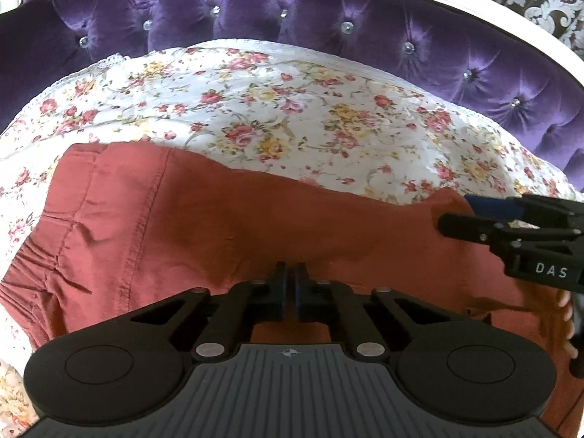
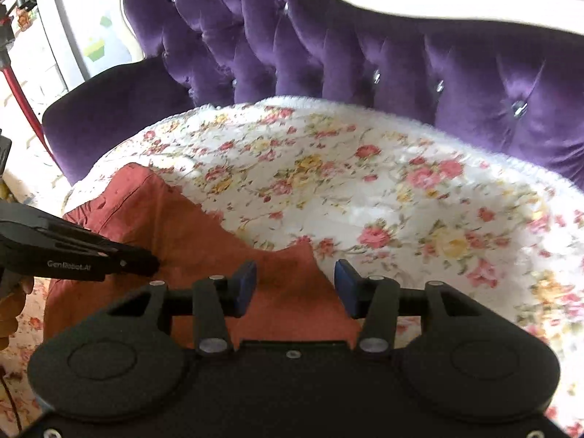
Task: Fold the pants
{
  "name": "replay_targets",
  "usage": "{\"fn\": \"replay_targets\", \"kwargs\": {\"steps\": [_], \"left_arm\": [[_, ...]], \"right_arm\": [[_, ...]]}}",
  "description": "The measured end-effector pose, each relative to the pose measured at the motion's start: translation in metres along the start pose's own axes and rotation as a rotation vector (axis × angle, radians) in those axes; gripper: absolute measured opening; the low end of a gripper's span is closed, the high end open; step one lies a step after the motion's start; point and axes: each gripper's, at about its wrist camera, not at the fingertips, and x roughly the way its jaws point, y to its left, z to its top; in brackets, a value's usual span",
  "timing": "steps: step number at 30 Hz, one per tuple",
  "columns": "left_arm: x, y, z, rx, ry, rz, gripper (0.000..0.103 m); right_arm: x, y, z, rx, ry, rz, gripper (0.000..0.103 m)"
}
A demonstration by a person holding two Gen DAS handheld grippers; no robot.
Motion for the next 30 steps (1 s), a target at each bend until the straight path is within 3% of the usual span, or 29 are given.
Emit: {"fn": "replay_targets", "kwargs": {"steps": [1,2,7,11,20,22,23,26,30], "left_arm": [[0.0,0.0,0.0,0.0,0.0,-0.002,0.005],[0.0,0.0,0.0,0.002,0.0,-0.002,0.005],[0.0,0.001,0.0,-0.005,0.002,-0.005,0.005],[-0.001,0.0,0.0,0.0,0.0,0.003,0.005],[-0.002,0.005,0.0,-0.01,0.003,-0.013,0.005],[-0.002,0.004,-0.001,-0.002,0.0,-0.011,0.005],[-0.002,0.004,-0.001,0.001,-0.001,-0.009,0.005],[-0.003,0.004,-0.004,0.017,-0.006,0.002,0.005],[-0.005,0.011,-0.004,0.006,-0.005,-0.008,0.004]], "right_arm": [[-0.001,0.004,-0.002,-0.012,-0.001,0.004,0.022],[-0.005,0.01,-0.004,-0.035,-0.006,-0.007,0.011],[-0.021,0.064,-0.026,-0.275,-0.037,-0.068,0.011],[-0.007,0.078,-0.034,-0.347,0.004,-0.103,0.015],[0.006,0.05,-0.01,-0.147,-0.023,-0.058,0.034],[0.005,0.045,-0.01,-0.124,-0.034,-0.093,0.007],[0.005,0.039,-0.009,-0.089,-0.052,-0.161,0.006],[0.013,0.009,-0.002,0.106,-0.049,-0.123,0.004],[0.02,0.027,-0.001,0.0,-0.036,-0.2,0.009]]}}
